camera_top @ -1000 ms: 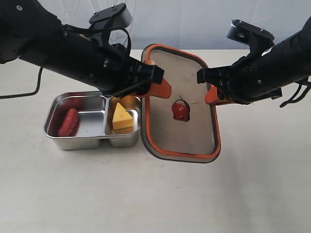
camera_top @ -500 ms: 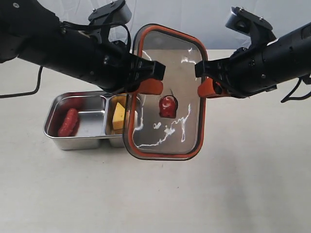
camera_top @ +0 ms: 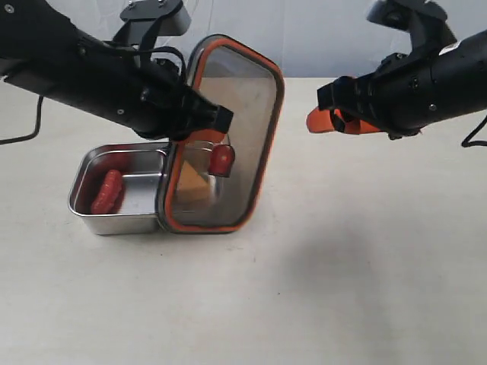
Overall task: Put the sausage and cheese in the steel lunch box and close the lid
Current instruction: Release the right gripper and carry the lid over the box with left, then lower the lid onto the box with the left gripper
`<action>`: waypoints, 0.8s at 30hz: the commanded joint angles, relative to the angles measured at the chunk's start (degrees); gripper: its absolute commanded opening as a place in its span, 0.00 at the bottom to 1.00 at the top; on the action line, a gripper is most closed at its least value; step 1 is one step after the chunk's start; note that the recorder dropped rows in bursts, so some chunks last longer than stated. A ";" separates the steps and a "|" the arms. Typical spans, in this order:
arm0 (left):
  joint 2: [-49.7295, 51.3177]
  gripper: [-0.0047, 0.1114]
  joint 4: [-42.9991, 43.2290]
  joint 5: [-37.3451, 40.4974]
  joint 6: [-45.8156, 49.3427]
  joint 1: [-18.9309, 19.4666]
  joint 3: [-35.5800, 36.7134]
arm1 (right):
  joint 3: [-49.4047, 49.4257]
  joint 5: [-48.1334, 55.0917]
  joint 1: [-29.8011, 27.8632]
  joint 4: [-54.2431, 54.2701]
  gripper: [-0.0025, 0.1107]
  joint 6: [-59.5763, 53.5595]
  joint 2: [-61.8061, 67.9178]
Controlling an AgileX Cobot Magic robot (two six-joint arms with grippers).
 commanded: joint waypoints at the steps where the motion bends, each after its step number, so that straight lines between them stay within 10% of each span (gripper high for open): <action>1: -2.21 0.04 11.71 -2.33 -0.91 3.32 -0.05 | 0.03 -0.80 -2.39 -3.82 0.56 1.37 -4.39; 12: -5.06 0.04 51.34 -5.11 -0.91 3.67 0.10 | 0.03 -0.29 -5.01 -9.66 0.56 5.04 -7.52; 24: 1.74 0.04 78.29 5.45 -10.19 -7.25 0.10 | 0.03 4.29 -5.01 -11.35 0.56 5.09 -7.52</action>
